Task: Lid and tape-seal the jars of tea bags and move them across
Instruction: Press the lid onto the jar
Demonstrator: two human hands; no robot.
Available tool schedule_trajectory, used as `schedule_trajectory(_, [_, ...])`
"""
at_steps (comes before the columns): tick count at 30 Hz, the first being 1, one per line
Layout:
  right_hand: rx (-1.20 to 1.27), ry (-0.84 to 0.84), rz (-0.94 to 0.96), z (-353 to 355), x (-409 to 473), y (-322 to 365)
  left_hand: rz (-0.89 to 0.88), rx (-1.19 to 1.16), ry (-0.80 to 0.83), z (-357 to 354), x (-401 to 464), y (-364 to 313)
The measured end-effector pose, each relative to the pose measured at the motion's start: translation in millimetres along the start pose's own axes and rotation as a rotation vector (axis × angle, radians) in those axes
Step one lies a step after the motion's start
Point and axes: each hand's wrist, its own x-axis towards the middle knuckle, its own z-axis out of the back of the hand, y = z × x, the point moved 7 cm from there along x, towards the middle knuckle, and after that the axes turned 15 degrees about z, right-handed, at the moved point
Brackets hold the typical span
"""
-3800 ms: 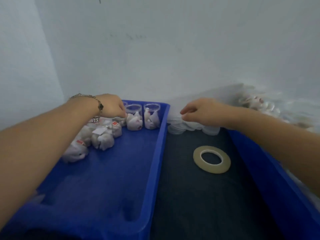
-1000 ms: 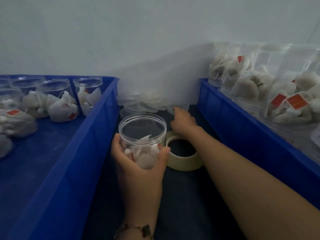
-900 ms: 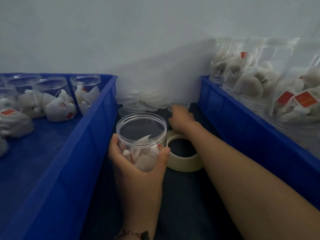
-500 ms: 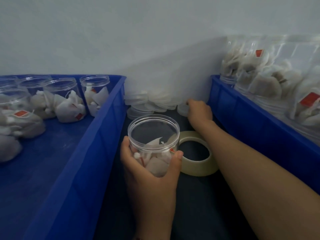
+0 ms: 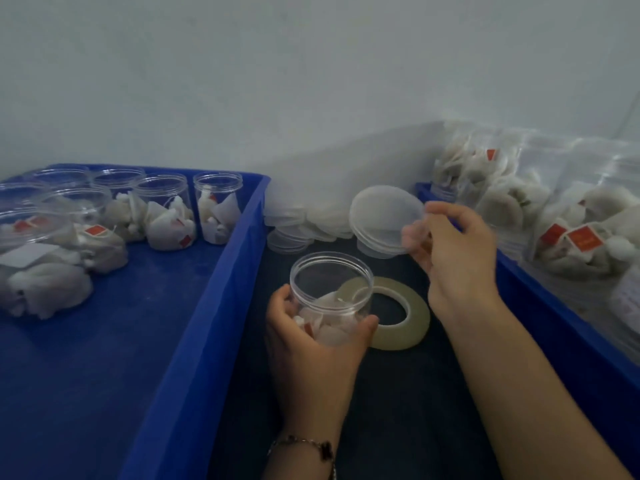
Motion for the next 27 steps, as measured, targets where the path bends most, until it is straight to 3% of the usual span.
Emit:
schedule_trajectory(2, [-0.037,0.299,-0.163,-16.3,-14.5,3.4,0.006,-0.006,-0.01,-0.1,-3.9,0.2])
schedule_trajectory(4, [-0.178,0.533,-0.212,-28.8,-26.0,3.6,0.015,-0.018,0.009,-2.9,-5.1,0.0])
schedule_trajectory(8, [-0.509,0.652,-0.013,-36.9,-24.7,12.7,0.0,0.022,0.047,-7.2,-2.6,-1.5])
schedule_trajectory(13, [-0.816,1.112,0.152,-56.3,-44.8,14.4,0.039,0.011,0.069,-8.5,1.1,-3.1])
schedule_trajectory(21, [-0.876,1.224,0.252,-63.0,-46.8,22.0,0.017,-0.031,0.08,-8.3,6.6,-2.4])
schedule_trajectory(27, [-0.85,1.2,0.25,-63.1,-45.7,21.4,0.02,-0.042,0.078,-9.7,7.8,-0.2])
